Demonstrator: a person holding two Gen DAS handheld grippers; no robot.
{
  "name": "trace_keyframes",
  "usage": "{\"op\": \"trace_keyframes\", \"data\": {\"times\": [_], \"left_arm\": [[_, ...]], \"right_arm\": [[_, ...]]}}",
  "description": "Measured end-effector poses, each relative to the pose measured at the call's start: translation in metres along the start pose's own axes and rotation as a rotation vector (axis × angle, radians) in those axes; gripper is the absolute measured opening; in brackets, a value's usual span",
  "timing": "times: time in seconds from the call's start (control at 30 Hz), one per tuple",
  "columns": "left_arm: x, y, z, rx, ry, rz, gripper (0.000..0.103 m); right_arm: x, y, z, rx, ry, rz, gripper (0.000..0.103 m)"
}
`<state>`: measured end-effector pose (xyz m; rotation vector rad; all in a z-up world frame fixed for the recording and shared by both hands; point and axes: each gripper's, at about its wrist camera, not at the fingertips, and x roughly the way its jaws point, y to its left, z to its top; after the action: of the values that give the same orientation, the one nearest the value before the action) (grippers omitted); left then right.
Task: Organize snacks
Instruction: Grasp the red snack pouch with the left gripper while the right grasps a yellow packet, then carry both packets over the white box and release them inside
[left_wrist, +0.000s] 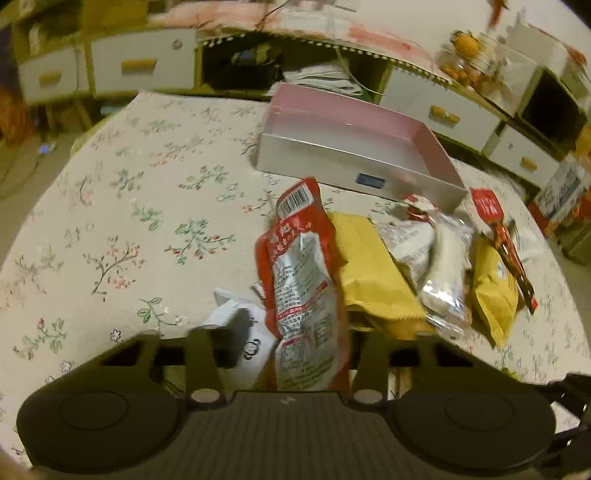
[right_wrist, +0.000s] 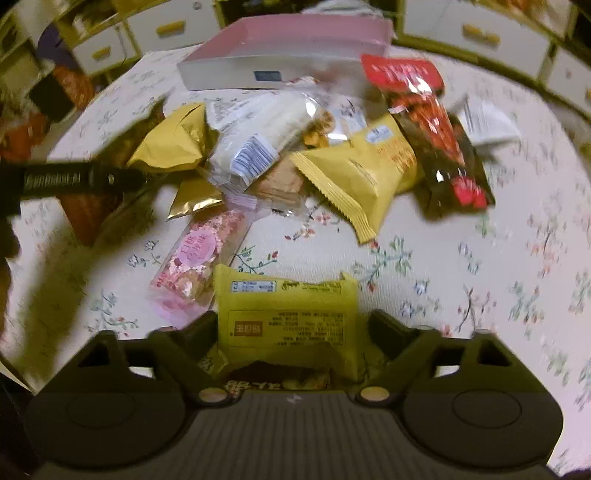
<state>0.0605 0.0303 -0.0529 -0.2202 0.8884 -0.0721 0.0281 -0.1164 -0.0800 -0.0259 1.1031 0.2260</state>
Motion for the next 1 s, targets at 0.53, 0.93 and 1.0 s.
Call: {"op": "trace_keyframes", "data": {"times": [0.53, 0.93, 1.0], "left_arm": [[-0.044, 0.023, 0.023, -0.158, -0.076, -0.089, 0.014], [-0.050, -0.010, 0.093, -0.045, -0.182, -0.115, 0.014], [-0.034, -0.017, 0.112, -0.015, -0.187, -0.113, 0.014]], "right_arm": [[-0.034, -0.016, 0.015, 0.078, -0.127, 0.057, 0.065], [-0.045, -0.021, 0.066, 0.108, -0.188, 0.051, 0.065], [-0.039, -0.023, 0.085, 0.104, -0.189, 0.055, 0.065]]}}
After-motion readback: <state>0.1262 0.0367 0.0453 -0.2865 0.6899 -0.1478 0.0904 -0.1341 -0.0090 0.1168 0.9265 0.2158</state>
